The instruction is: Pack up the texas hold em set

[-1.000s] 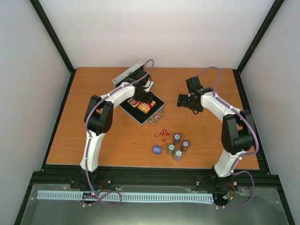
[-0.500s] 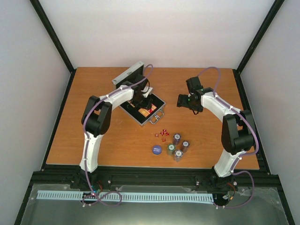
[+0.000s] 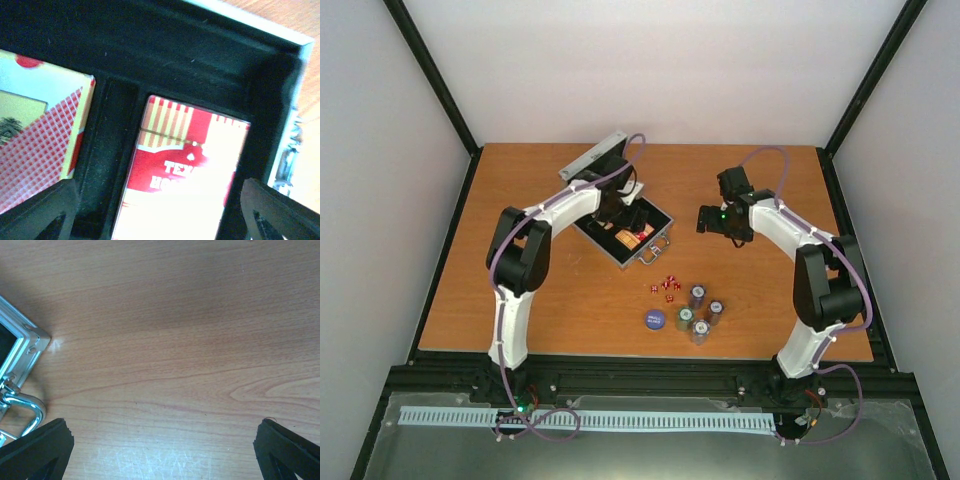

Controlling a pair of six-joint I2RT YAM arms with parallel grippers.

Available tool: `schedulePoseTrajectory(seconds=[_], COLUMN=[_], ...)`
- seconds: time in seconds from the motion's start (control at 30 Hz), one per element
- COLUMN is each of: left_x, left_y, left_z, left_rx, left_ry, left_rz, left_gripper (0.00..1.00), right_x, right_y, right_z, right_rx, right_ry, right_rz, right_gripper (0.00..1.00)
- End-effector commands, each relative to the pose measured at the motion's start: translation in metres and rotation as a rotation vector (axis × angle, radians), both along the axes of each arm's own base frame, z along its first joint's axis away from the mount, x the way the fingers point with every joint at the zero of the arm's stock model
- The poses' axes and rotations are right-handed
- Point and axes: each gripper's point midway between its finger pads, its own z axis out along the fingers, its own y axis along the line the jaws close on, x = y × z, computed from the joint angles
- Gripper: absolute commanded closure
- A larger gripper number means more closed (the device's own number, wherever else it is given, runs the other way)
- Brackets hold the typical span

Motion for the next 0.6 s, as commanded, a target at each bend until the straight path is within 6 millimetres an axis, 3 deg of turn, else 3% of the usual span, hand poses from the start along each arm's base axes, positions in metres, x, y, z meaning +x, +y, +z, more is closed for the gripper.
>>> schedulePoseTrajectory(seconds=[0.0, 0.3, 0.43, 0.57], left_x=[0.009, -0.021, -0.05, -0.08], left_y=[-0.009, 0.009, 0.017, 0.023], left_z=[0.07, 0.093, 0.1, 0.09], left_rx=[-0.061, -0.053, -0.004, 0.022], left_ry=[-0.127, -0.139, -0.138, -0.096], left_rz=[-0.037, -0.009, -0.023, -0.029], left_gripper=[0.01, 0.0, 0.0, 0.04], right_x=[-0.009, -0.04, -0.057, -0.077], right_y=[-0.003, 0.007, 0.03, 0.059], right_z=[0.011, 0.008, 0.005, -0.004], right_rx=[-0.012, -0.079, -0.097, -0.12], right_ry=[0.002, 0.056, 0.083, 0.112], right_rz=[0.045, 0.167, 0.254, 0.353], right_gripper=[0.0, 0.0, 0.02, 0.06])
